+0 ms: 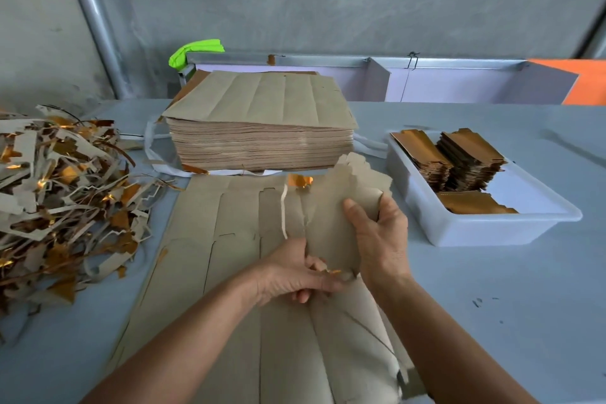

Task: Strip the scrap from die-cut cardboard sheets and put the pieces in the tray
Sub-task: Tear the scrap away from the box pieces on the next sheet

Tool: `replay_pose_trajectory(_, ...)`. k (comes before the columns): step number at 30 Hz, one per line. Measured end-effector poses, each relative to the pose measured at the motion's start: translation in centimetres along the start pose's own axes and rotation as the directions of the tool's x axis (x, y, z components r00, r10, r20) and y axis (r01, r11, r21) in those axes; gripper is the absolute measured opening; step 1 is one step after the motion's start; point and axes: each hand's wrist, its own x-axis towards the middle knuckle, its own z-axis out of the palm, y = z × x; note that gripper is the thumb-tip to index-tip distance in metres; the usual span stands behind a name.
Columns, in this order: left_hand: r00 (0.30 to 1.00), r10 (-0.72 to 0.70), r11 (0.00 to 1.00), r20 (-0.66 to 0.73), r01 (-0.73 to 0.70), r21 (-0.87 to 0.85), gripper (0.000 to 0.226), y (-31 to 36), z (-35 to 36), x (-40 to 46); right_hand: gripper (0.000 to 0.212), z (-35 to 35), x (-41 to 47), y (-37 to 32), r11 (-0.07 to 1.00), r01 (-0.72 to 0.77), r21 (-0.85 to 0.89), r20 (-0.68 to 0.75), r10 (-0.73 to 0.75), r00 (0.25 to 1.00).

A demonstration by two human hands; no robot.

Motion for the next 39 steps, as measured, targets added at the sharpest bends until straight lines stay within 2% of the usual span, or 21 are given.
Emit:
replay_pose_trajectory(3,0.999,0.03,0.983,0.021,-0.034,0.181,0.015,-0.6,-0.1,-0.3,0.009,-0.1,1.0,-0.2,0.987,-0.004,0.163,-0.162,0.031,0.986)
replay_pose_trajectory(6,0.995,0.089,0.971,0.037,-0.095,0.217,0.021,-0.7,-0.5,-1.1,0.014,-1.2,2.7,-1.4,0.969,0.102,0.223,-0.326,-0.025,0.945)
replay_pose_trajectory(7,0.994,0.104,0.973,0.033,-0.109,0.202,0.024,-0.6,-0.8,-1.5,0.014,-1.9,3.3,-1.9,0.974,0.137,0.182,-0.372,-0.061,0.926)
replay_pose_trajectory(9,0.99,0.144,0.979,-0.005,-0.142,0.149,0.026,-0.6,-1.4,-2.1,0.014,-4.0,4.0,-2.6,0.986,0.141,-0.091,-0.378,-0.165,0.911)
replay_pose_trajectory(11,0.976,0.203,0.976,-0.073,-0.196,0.091,0.033,-0.7,-1.9,-2.4,0.038,-5.8,3.9,-2.8,0.922,0.121,-0.367,-0.187,-0.201,0.962)
replay_pose_trajectory(13,0.961,0.256,0.966,-0.103,-0.251,0.059,0.039,-0.7,-2.3,-2.5,0.051,-6.4,2.9,-2.7,0.851,0.147,-0.505,0.094,-0.115,0.989)
replay_pose_trajectory(15,0.95,0.296,0.954,-0.094,-0.29,0.073,0.036,-0.5,-2.3,-2.4,0.046,-5.9,1.2,-2.3,0.666,0.265,-0.697,0.347,-0.011,0.938)
replay_pose_trajectory(16,0.949,0.301,0.952,-0.094,-0.293,0.092,0.034,-0.4,-2.2,-2.3,0.038,-5.5,0.4,-1.9,0.591,0.315,-0.743,0.42,0.045,0.907)
replay_pose_trajectory(18,0.939,0.317,0.942,-0.135,-0.296,0.155,0.028,-0.1,-1.8,-1.9,0.025,-4.6,-1.1,-1.7,0.679,0.215,-0.702,0.471,0.216,0.855)
replay_pose_trajectory(19,0.926,0.334,0.934,-0.175,-0.3,0.192,0.024,-0.1,-1.6,-1.6,0.028,-4.2,-1.5,-1.7,0.734,0.147,-0.663,0.487,0.274,0.83)
replay_pose_trajectory(21,0.899,0.361,0.918,-0.249,-0.296,0.263,0.019,-0.2,-1.3,-1.1,0.031,-3.5,-1.7,-1.7,0.735,0.12,-0.667,0.494,0.317,0.81)
replay_pose_trajectory(23,0.89,0.358,0.917,-0.283,-0.278,0.286,0.018,-0.6,-1.1,-1.0,0.022,-3.2,-1.6,-1.3,0.705,0.122,-0.698,0.436,0.284,0.854)
replay_pose_trajectory(24,0.895,0.336,0.928,-0.295,-0.259,0.269,0.029,-0.9,-1.1,-0.9,0.022,-3.3,-1.4,-1.0,0.742,0.068,-0.667,0.377,0.257,0.89)
replay_pose_trajectory(26,0.92,0.24,0.961,-0.309,-0.18,0.209,0.061,-1.4,-1.1,-0.9,0.026,-3.7,-1.1,-0.5,0.868,-0.088,-0.489,0.214,0.218,0.952)
replay_pose_trajectory(27,0.934,0.184,0.974,-0.305,-0.131,0.187,0.073,-1.6,-1.0,-0.7,0.031,-3.9,-1.1,-0.3,0.908,-0.121,-0.402,0.126,0.186,0.975)
replay_pose_trajectory(29,0.961,0.12,0.966,-0.248,-0.055,0.253,0.084,-1.9,-0.8,-0.5,0.039,-4.1,-1.2,0.1,0.944,-0.117,-0.308,0.007,0.125,0.992)
replay_pose_trajectory(31,0.985,0.121,0.953,-0.124,-0.08,0.291,0.076,-1.8,-0.1,-0.7,0.037,-3.9,-1.4,0.6,0.965,-0.11,-0.239,-0.067,0.097,0.993)
replay_pose_trajectory(33,0.988,0.155,0.965,-0.01,-0.149,0.214,0.059,-1.3,0.7,-0.8,0.035,-3.7,-1.4,1.0,0.976,-0.09,-0.197,-0.124,0.067,0.99)
replay_pose_trajectory(35,0.991,0.129,0.967,0.028,-0.132,0.218,0.064,-0.7,1.1,-0.8,0.03,-3.5,-1.3,1.3,0.985,-0.079,-0.153,-0.169,0.053,0.984)
replay_pose_trajectory(37,0.998,0.06,0.897,0.013,-0.06,0.437,0.078,-0.5,1.1,-0.9,0.028,-3.3,-1.1,1.6,0.991,-0.107,-0.081,-0.21,0.088,0.974)
replay_pose_trajectory(39,1.0,0.028,0.804,0.005,-0.025,0.594,0.069,-0.9,1.3,-1.1,0.024,-3.3,-0.7,1.7,0.993,-0.12,-0.002,-0.26,0.115,0.959)
